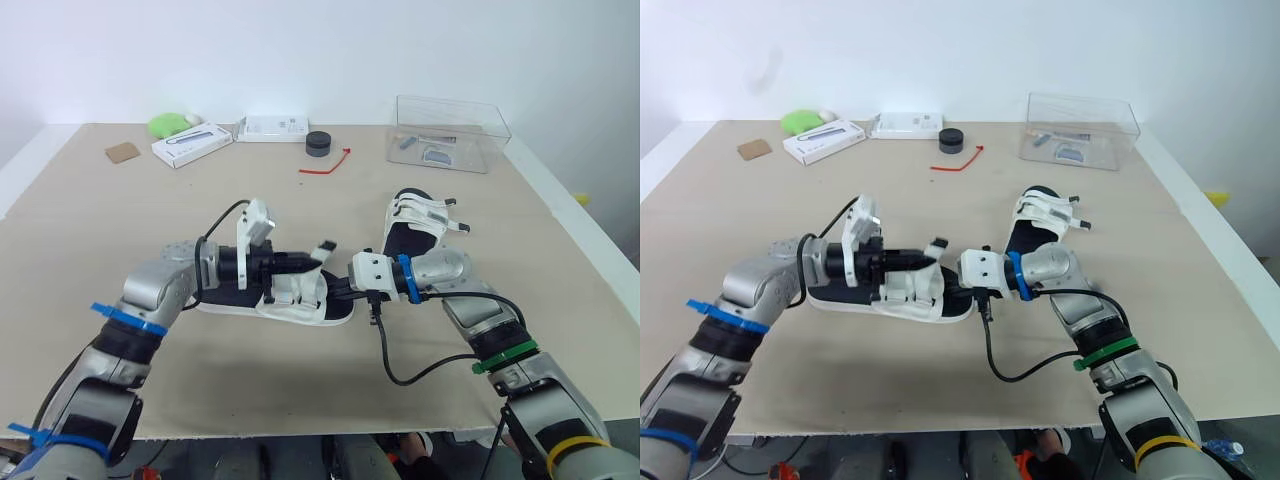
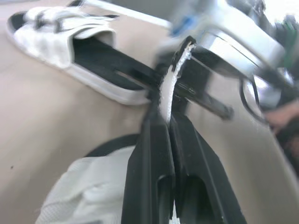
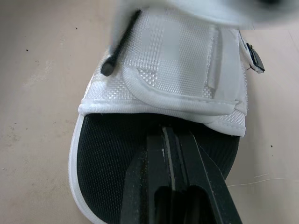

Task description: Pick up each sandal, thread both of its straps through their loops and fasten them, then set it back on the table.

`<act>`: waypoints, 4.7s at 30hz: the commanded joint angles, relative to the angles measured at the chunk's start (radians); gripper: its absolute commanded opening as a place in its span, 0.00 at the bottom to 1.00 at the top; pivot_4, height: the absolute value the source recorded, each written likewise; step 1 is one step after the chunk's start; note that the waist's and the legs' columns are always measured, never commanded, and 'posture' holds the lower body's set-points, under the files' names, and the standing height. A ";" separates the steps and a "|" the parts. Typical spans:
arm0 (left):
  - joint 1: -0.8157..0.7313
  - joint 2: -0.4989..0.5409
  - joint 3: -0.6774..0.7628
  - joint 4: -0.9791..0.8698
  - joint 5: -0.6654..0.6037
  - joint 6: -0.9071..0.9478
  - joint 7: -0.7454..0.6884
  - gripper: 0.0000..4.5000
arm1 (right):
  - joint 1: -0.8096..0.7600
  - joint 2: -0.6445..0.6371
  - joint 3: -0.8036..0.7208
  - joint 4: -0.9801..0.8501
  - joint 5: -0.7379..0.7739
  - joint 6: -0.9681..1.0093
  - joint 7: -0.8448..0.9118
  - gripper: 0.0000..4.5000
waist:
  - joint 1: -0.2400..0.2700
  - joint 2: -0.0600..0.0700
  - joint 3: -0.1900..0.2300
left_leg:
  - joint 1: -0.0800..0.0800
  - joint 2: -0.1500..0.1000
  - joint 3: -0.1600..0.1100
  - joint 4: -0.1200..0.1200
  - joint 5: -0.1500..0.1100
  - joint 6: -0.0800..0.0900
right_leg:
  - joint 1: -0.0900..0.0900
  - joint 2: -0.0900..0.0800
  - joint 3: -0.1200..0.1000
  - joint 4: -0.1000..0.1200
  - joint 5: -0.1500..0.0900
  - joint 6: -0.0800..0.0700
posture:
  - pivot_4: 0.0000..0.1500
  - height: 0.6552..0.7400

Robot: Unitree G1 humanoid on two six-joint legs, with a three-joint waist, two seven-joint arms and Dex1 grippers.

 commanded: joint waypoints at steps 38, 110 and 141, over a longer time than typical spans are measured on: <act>-0.262 -0.090 0.104 0.410 0.355 -0.267 -0.108 0.41 | 0.051 -0.036 0.008 -0.021 -0.052 0.029 -0.010 0.00 | 0.003 0.000 0.000 | -0.002 -0.002 0.000 0.000 -0.001 0.000 | -0.001 -0.003 0.001 -0.002 0.000 0.001 | 1.00 1.00; -0.178 -0.073 0.022 0.633 0.597 -0.927 -0.367 0.61 | 0.445 -0.176 -0.611 -0.453 0.601 0.405 -0.051 1.00 | 0.006 0.001 0.001 | -0.024 -0.005 -0.004 0.017 -0.014 0.004 | -0.012 -0.006 -0.002 0.001 -0.002 0.005 | 1.00 1.00; -0.349 -0.163 0.383 0.611 0.693 -0.157 1.053 0.01 | 0.242 -0.058 -0.442 -0.439 0.491 0.343 -0.187 1.00 | 0.019 0.000 0.002 | -0.028 -0.008 0.003 0.017 -0.009 0.007 | -0.018 -0.014 -0.002 -0.001 0.009 0.005 | 1.00 1.00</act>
